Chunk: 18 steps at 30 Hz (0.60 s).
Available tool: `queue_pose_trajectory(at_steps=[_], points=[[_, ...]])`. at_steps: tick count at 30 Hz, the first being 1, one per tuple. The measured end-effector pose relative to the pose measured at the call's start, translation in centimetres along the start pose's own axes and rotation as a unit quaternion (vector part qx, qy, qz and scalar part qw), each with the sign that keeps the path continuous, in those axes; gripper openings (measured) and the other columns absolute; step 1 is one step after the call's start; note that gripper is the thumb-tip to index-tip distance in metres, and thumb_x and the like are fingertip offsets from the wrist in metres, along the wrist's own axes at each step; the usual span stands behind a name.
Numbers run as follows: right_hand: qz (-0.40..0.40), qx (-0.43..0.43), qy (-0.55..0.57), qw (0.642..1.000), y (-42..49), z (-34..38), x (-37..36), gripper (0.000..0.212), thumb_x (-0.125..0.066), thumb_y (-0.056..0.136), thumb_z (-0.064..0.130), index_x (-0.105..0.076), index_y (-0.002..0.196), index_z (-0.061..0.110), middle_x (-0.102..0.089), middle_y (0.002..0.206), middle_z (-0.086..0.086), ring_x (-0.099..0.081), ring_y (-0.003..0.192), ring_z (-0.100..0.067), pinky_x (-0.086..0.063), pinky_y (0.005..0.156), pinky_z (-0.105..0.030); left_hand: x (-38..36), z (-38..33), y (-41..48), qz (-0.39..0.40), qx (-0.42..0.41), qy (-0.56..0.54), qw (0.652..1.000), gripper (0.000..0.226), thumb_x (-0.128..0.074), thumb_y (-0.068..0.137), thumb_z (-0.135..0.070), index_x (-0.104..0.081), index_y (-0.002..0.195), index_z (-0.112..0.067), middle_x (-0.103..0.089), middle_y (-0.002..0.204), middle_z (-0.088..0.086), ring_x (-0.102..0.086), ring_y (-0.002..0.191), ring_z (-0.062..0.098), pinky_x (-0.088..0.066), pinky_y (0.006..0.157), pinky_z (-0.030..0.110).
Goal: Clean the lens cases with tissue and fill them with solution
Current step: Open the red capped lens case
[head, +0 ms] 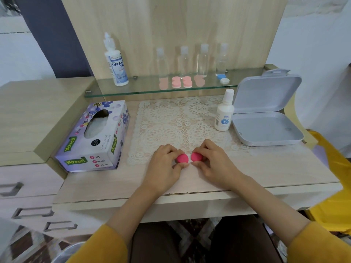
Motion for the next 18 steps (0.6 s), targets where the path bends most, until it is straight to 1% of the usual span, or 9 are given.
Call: queue_pose_trajectory(at_steps=[2, 4, 7, 9, 11, 12, 14, 16, 18], points=[[-0.003, 0.003, 0.001, 1.0, -0.1, 0.02, -0.17, 0.014, -0.065, 0.082, 0.011, -0.065, 0.092, 0.001, -0.042, 0.085, 0.0, -0.042, 0.068, -0.015, -0.031, 0.061, -0.012, 0.18, 0.03, 0.11, -0.006, 0.016, -0.004, 1.0, 0.031, -0.073, 0.076, -0.027, -0.069, 0.101, -0.01, -0.06, 0.093, 0.002, -0.051, 0.092, 0.018, -0.029, 0.082, 0.016], [-0.007, 0.004, 0.004, 1.0, -0.1, -0.07, -0.14, 0.014, -0.065, 0.082, 0.01, -0.065, 0.093, 0.002, -0.041, 0.085, 0.001, -0.042, 0.069, -0.014, -0.031, 0.062, -0.011, 0.35, 0.01, 0.32, -0.006, 0.034, 0.01, 0.999, 0.033, -0.074, 0.071, -0.041, -0.068, 0.093, -0.016, -0.059, 0.089, -0.004, -0.051, 0.089, 0.016, -0.033, 0.08, 0.02], [-0.011, 0.007, 0.008, 1.0, -0.1, -0.05, -0.05, 0.013, -0.064, 0.081, 0.009, -0.065, 0.092, 0.002, -0.042, 0.085, 0.001, -0.044, 0.07, -0.015, -0.033, 0.063, -0.012, 0.77, 0.07, 0.41, 0.008, 0.076, 0.024, 0.997, 0.048, -0.072, 0.061, -0.058, -0.051, 0.087, -0.023, -0.054, 0.087, -0.013, -0.047, 0.085, 0.008, -0.034, 0.081, 0.026], [-0.013, 0.008, 0.006, 1.0, -0.11, -0.12, -0.15, 0.012, -0.064, 0.081, 0.01, -0.065, 0.091, 0.002, -0.043, 0.085, 0.0, -0.045, 0.07, -0.017, -0.033, 0.063, -0.015, 0.78, 0.22, 0.23, 0.037, 0.063, -0.056, 0.996, 0.045, -0.074, 0.067, -0.046, -0.05, 0.101, -0.026, -0.056, 0.1, -0.016, -0.049, 0.093, 0.004, -0.036, 0.088, 0.026], [-0.017, 0.008, 0.006, 1.0, -0.12, -0.2, -0.28, 0.012, -0.065, 0.081, 0.01, -0.065, 0.091, 0.003, -0.042, 0.084, 0.001, -0.044, 0.069, -0.015, -0.032, 0.062, -0.013, 0.74, 0.42, 0.01, 0.067, 0.03, -0.121, 0.99, 0.042, -0.071, 0.077, -0.02, -0.053, 0.115, -0.023, -0.06, 0.11, -0.014, -0.054, 0.103, 0.001, -0.039, 0.096, 0.027], [-0.018, 0.008, 0.007, 1.0, -0.13, -0.25, -0.3, 0.012, -0.065, 0.081, 0.01, -0.065, 0.091, 0.003, -0.042, 0.084, 0.001, -0.042, 0.068, -0.014, -0.032, 0.061, -0.012, 0.69, 0.5, -0.02, 0.068, 0.018, -0.123, 0.99, 0.042, -0.069, 0.078, -0.011, -0.055, 0.117, -0.021, -0.062, 0.109, -0.012, -0.056, 0.103, 0.003, -0.04, 0.097, 0.029], [-0.018, 0.01, 0.01, 1.0, -0.14, -0.3, -0.32, 0.013, -0.065, 0.081, 0.011, -0.065, 0.092, 0.003, -0.041, 0.084, 0.002, -0.04, 0.067, -0.009, -0.031, 0.061, -0.012, 0.72, 0.39, 0.06, 0.043, 0.029, -0.108, 0.993, 0.041, -0.073, 0.074, -0.012, -0.06, 0.113, -0.019, -0.062, 0.1, -0.015, -0.058, 0.093, 0.005, -0.042, 0.093, 0.027], [-0.019, 0.011, 0.016, 1.0, -0.12, -0.28, -0.34, 0.014, -0.065, 0.081, 0.012, -0.065, 0.093, 0.004, -0.041, 0.085, 0.002, -0.04, 0.066, -0.004, -0.031, 0.061, -0.012, 0.82, 0.16, 0.13, 0.028, 0.044, -0.103, 0.993, 0.048, -0.078, 0.07, -0.022, -0.059, 0.114, -0.022, -0.057, 0.092, -0.021, -0.053, 0.085, 0.001, -0.04, 0.087, 0.018], [-0.021, 0.012, 0.019, 1.0, -0.08, -0.28, -0.36, 0.015, -0.065, 0.081, 0.012, -0.065, 0.094, 0.004, -0.041, 0.085, 0.002, -0.04, 0.066, -0.003, -0.031, 0.06, -0.012, 0.73, 0.24, 0.13, 0.046, 0.026, -0.12, 0.991, 0.052, -0.075, 0.074, -0.021, -0.054, 0.122, -0.024, -0.058, 0.102, -0.018, -0.053, 0.091, -0.001, -0.037, 0.089, 0.013]])
Point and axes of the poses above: each hand's wrist, its own y-axis towards the middle knuckle, its own x-axis out of the back of the hand, z = x × y, the point moved 2 cm from there along y, towards the middle knuckle
